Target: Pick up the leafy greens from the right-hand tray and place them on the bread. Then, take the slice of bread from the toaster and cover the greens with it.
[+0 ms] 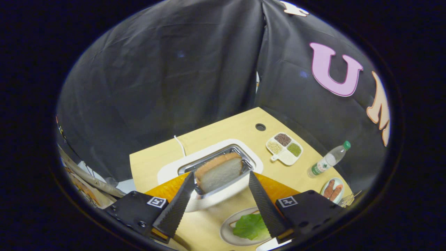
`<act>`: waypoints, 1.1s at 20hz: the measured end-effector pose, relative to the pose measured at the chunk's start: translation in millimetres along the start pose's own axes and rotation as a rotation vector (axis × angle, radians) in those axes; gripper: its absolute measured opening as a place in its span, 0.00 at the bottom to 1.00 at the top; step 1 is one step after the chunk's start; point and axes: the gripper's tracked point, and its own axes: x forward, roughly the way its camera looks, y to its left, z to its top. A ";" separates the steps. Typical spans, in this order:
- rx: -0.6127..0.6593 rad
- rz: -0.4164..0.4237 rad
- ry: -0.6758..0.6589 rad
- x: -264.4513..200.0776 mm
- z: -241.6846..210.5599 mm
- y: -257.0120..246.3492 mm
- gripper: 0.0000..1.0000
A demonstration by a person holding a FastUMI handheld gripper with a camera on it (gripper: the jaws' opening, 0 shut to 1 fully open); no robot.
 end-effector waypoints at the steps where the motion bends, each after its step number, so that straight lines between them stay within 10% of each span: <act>1: 0.005 0.004 -0.001 3.8 3.7 3.1 0.99; 12: 0.120 -0.055 0.104 37.3 -8.2 0.9 1.00; 22: 0.176 -0.053 0.180 41.4 -28.8 9.0 0.44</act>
